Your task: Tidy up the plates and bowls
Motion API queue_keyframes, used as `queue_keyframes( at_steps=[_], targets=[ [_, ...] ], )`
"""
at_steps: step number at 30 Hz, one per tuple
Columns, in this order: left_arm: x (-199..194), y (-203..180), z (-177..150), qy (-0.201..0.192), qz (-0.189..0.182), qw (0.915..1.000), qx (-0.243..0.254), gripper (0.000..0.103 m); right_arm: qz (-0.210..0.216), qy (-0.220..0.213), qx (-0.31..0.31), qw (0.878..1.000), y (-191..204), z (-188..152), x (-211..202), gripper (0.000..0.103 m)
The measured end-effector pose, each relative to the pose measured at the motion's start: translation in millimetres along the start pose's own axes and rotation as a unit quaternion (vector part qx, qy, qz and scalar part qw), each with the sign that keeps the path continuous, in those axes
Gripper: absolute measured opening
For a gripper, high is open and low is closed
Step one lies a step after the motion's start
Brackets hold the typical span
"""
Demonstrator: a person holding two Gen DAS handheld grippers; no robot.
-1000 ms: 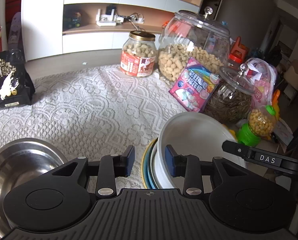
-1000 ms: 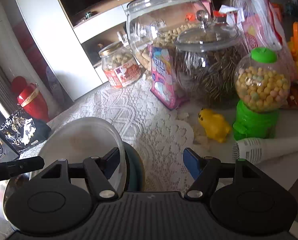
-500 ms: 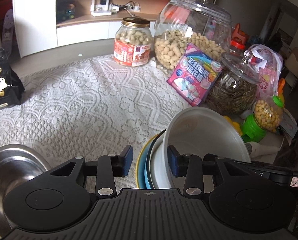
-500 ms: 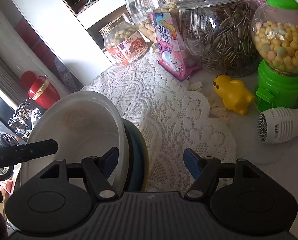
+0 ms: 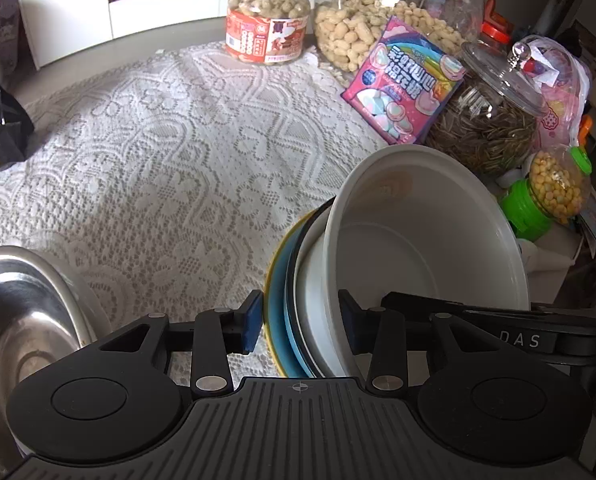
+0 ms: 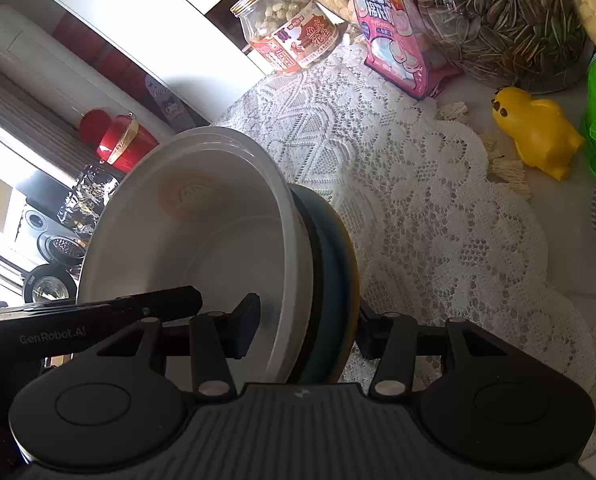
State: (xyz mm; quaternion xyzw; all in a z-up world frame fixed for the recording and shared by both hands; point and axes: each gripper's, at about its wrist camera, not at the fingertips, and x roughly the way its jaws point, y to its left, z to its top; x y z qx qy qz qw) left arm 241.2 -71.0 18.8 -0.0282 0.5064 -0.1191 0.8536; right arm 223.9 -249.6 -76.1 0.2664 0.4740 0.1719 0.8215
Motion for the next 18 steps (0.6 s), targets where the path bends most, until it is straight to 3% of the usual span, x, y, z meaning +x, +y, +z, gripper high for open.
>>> queue_keyframes(
  at_steps=[3,7,10,12,16,18],
  targets=[
    [-18.0,2.5,2.9,-0.019,-0.002,0.9998,-0.005,0.042,-0.01,-0.031,-0.021,0.999,5.5,-3.0,-11.7,0.049],
    [-50.0,14.2,-2.9,-0.06,-0.017,0.9977,-0.025,0.042,-0.065,-0.11,-0.092,0.988,30.0,-14.3,-47.5,0.049],
    [-69.7,21.1,-19.4,-0.083,-0.02,0.996,-0.026,0.042,-0.089,-0.14,-0.095,0.982,33.7,-24.3,-73.4,0.052],
    [-76.8,22.4,-35.2,-0.091,-0.026,0.9953,-0.022,0.044,-0.089,-0.152,-0.078,0.981,27.7,-34.2,-90.0,0.061],
    [-80.7,18.8,-72.7,-0.099,-0.019,0.9949,0.007,0.042,-0.058,-0.169,-0.101,0.979,26.6,-67.1,-116.6,0.065],
    [-75.7,18.5,-91.0,-0.106,-0.018,0.994,0.02,0.042,-0.045,-0.151,-0.118,0.98,30.2,-81.4,-117.7,0.075]
  ],
)
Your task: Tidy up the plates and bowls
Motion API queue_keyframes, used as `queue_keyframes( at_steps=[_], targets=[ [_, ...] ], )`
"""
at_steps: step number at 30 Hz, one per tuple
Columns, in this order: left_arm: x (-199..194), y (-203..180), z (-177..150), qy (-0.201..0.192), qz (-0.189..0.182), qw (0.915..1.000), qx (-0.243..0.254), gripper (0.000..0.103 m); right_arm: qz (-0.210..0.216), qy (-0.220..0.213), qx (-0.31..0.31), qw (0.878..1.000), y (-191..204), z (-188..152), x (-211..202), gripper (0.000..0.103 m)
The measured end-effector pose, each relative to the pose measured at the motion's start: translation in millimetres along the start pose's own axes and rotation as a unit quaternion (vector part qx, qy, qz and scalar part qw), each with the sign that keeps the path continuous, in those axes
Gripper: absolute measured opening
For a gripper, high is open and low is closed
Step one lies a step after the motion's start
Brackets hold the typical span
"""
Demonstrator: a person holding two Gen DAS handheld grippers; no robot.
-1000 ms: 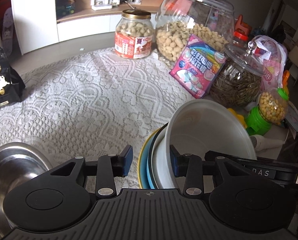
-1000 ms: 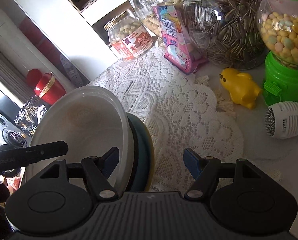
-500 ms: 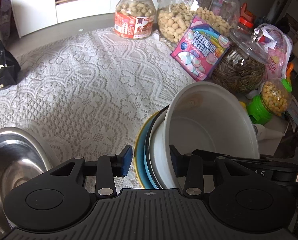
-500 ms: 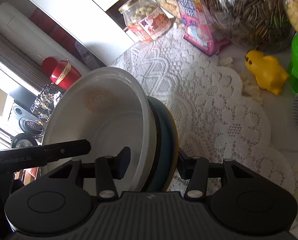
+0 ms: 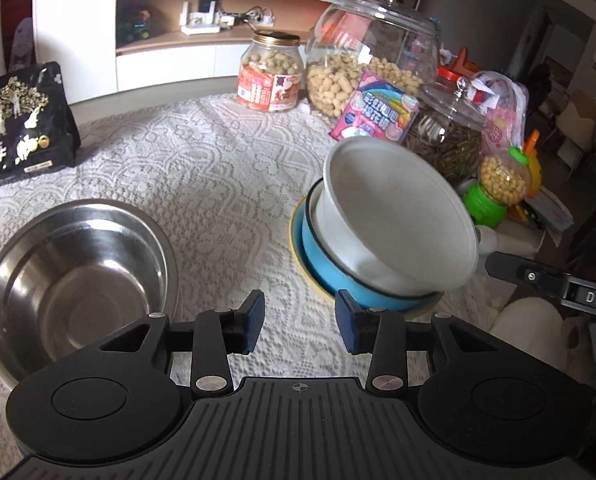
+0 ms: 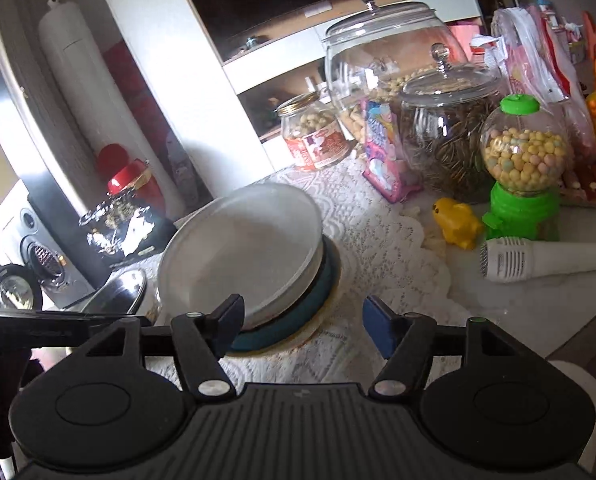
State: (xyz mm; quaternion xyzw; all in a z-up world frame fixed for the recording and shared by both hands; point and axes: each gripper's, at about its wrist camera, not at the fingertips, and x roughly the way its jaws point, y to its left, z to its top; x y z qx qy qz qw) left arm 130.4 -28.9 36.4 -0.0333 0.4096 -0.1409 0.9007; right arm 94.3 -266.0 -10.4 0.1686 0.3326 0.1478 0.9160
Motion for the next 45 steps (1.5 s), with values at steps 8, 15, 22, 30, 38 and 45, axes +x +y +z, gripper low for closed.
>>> queue_keyframes(
  at_steps=[8,15,22,30,38,45],
  targets=[
    [61.1,1.1,-40.4,0.092,0.02,0.9955,-0.012,0.042,-0.052,0.139,-0.015,0.989,16.5,-40.9,59.6,0.077],
    [64.8,-13.0,-44.0,0.083,0.044,0.995,0.033,0.042,-0.009,0.15,-0.009,0.989,15.3,-43.0,66.6,0.103],
    [67.7,-24.0,-47.3,0.078,0.073,0.9931,0.049,0.044,-0.008,0.157,-0.033,0.987,20.3,-45.2,68.0,0.103],
    [60.2,-8.2,-39.9,0.089,0.013,0.9959,0.007,0.025,0.034,0.131,-0.065,0.989,24.3,-39.0,53.9,0.09],
    [-33.5,-6.9,13.6,-0.059,-0.019,0.9969,-0.047,0.025,-0.022,-0.041,-0.142,0.989,43.5,18.1,-2.1,0.09],
    [7.2,-27.3,68.8,-0.041,0.042,0.9983,0.004,0.026,-0.019,0.05,0.027,0.998,-3.2,79.3,68.3,0.078]
  ],
)
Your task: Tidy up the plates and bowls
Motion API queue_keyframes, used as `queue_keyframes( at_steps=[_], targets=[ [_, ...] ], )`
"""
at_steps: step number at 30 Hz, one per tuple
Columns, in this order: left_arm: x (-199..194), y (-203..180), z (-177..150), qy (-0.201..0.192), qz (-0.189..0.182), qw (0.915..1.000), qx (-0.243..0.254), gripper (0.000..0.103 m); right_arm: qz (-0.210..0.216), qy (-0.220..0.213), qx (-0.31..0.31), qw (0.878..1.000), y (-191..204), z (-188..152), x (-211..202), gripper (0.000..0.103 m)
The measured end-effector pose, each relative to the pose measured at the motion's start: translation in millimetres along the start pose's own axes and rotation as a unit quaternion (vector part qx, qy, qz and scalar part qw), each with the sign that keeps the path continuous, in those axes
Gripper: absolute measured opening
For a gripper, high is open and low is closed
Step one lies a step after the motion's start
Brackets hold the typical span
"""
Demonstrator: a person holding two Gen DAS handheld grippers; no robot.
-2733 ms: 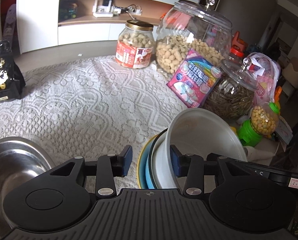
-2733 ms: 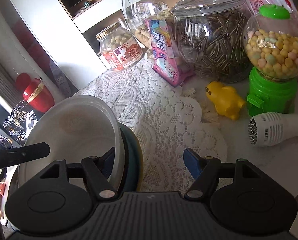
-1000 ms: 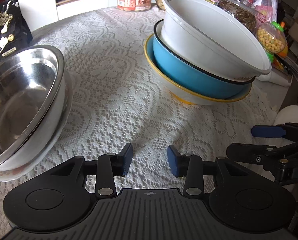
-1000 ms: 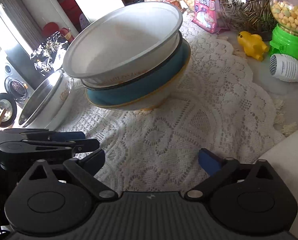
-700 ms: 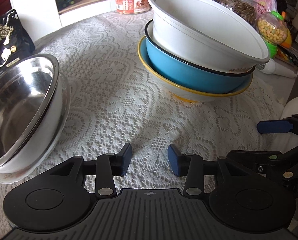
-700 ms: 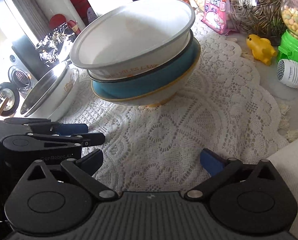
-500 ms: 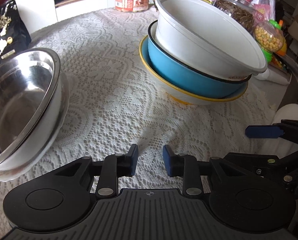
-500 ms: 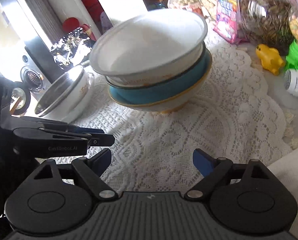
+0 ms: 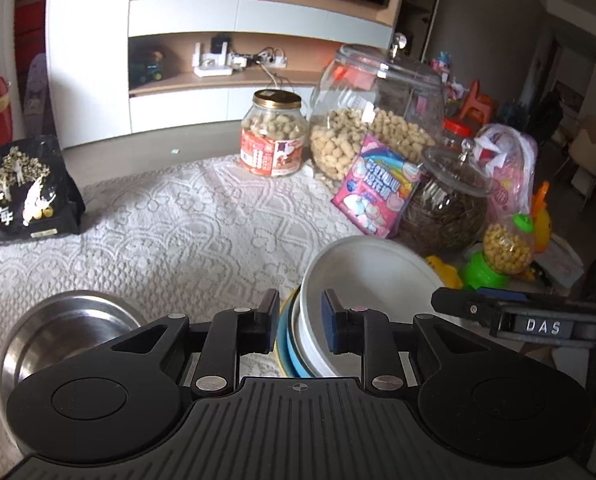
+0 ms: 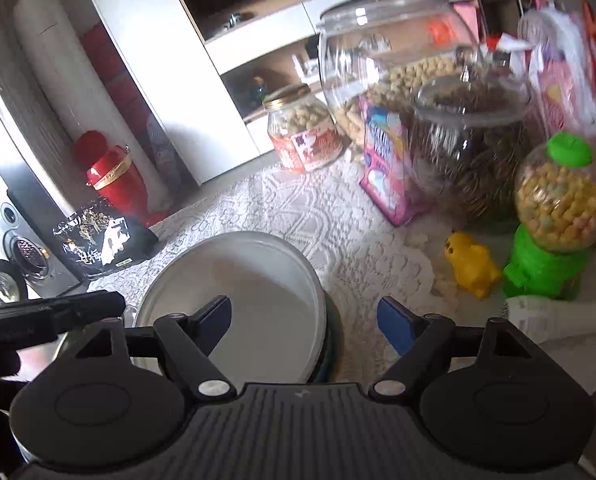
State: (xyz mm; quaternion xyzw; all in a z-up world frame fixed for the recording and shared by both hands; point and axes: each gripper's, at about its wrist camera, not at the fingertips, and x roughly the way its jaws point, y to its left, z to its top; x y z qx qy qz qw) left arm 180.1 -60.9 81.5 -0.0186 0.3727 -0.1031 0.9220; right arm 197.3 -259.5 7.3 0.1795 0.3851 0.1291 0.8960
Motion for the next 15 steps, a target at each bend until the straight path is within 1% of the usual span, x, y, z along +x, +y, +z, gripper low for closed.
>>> queue_keyframes(
  at_steps=[2,4,5,6,8,10,11,12,15],
  targets=[
    [19.5,-1.3,-0.1,0.03,0.015,0.9994,0.011,0.027,0.02,0.041,0.021,0.999,-6.2,1.9,23.7,0.077],
    [35.5,1.9,-1.3,0.054,0.02,0.9982,0.013,0.028,0.013,0.07,0.019,0.997,-5.5,0.9,45.0,0.072],
    [43.1,3.5,-1.7,0.066,0.022,0.9975,0.01,0.031,0.009,0.079,0.013,0.997,-4.2,-1.1,52.6,0.071],
    [48.5,5.4,-1.4,0.074,0.021,0.997,0.007,0.032,0.006,0.084,0.006,0.996,-3.2,-3.1,58.9,0.069],
    [59.3,9.9,-1.4,0.095,0.016,0.9954,0.002,0.039,0.01,0.092,0.001,0.996,-2.4,-10.1,67.4,0.064],
    [70.8,13.5,-1.4,0.121,0.004,0.9926,-0.01,0.04,0.019,0.102,0.011,0.995,-6.1,-16.0,74.0,0.053],
    [78.4,14.9,-1.7,0.138,-0.009,0.9901,-0.022,0.041,0.02,0.104,0.016,0.994,-8.8,-19.0,75.8,0.049],
    [83.9,15.8,-2.3,0.152,-0.018,0.9878,-0.029,0.04,0.025,0.105,0.02,0.994,-11.4,-21.6,76.8,0.046],
    [97.5,11.6,-4.9,0.181,-0.029,0.9825,-0.032,0.04,0.047,0.11,0.034,0.992,-19.7,-23.1,79.4,0.046]
  ],
)
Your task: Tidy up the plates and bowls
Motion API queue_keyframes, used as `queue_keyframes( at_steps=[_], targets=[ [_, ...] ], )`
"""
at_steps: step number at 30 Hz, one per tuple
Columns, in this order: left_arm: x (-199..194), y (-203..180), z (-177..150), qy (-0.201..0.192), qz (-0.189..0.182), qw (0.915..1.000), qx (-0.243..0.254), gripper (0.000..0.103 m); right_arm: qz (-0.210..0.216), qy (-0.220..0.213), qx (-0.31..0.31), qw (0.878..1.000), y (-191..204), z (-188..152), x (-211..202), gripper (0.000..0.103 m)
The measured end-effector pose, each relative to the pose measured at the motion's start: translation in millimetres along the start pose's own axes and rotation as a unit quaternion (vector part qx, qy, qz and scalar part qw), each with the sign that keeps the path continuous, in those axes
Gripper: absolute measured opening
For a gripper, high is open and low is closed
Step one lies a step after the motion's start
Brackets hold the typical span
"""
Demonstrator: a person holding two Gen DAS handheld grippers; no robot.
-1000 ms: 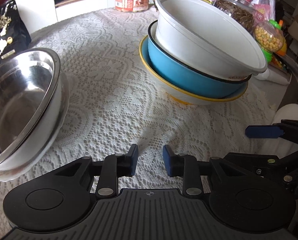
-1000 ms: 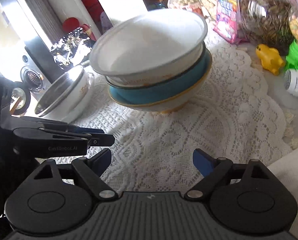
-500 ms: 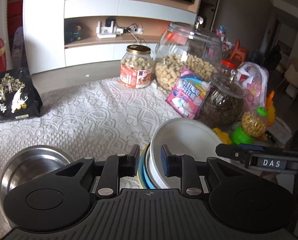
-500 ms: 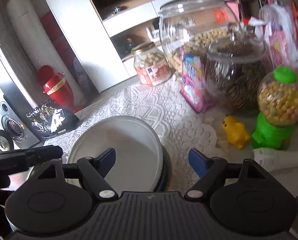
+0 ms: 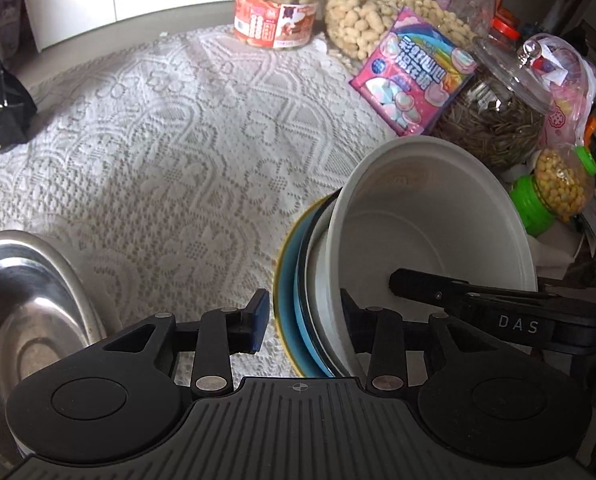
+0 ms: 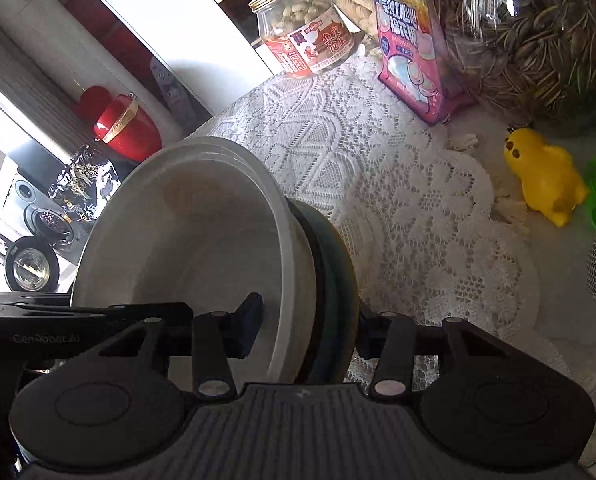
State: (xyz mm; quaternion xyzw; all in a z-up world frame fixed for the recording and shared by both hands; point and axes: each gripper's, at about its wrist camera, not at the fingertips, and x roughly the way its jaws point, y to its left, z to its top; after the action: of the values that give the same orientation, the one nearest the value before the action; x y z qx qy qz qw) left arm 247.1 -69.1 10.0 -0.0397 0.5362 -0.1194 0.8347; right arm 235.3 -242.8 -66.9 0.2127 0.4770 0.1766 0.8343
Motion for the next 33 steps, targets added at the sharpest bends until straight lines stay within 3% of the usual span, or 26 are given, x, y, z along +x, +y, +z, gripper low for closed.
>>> queue_keyframes(
  at_steps=[5,10,18,33],
  targets=[
    [4.7,-10.6,4.4,0.024,0.021,0.9995,0.005,0.041,0.001,-0.002,-0.005,1.0,2.0,-0.9,-1.0,0.046],
    [3.0,-9.7,15.8,0.053,0.026,0.9981,-0.021,0.043,0.01,0.005,0.005,1.0,-1.4,-0.6,0.5,0.048],
    [10.0,-25.7,18.8,0.064,0.044,0.997,0.005,0.062,0.01,0.002,0.004,1.0,-1.4,-1.4,1.3,0.048],
    [13.5,-22.7,19.9,0.073,0.042,0.9963,0.014,0.058,0.017,0.002,0.01,1.0,-3.3,-1.7,2.0,0.049]
  ],
)
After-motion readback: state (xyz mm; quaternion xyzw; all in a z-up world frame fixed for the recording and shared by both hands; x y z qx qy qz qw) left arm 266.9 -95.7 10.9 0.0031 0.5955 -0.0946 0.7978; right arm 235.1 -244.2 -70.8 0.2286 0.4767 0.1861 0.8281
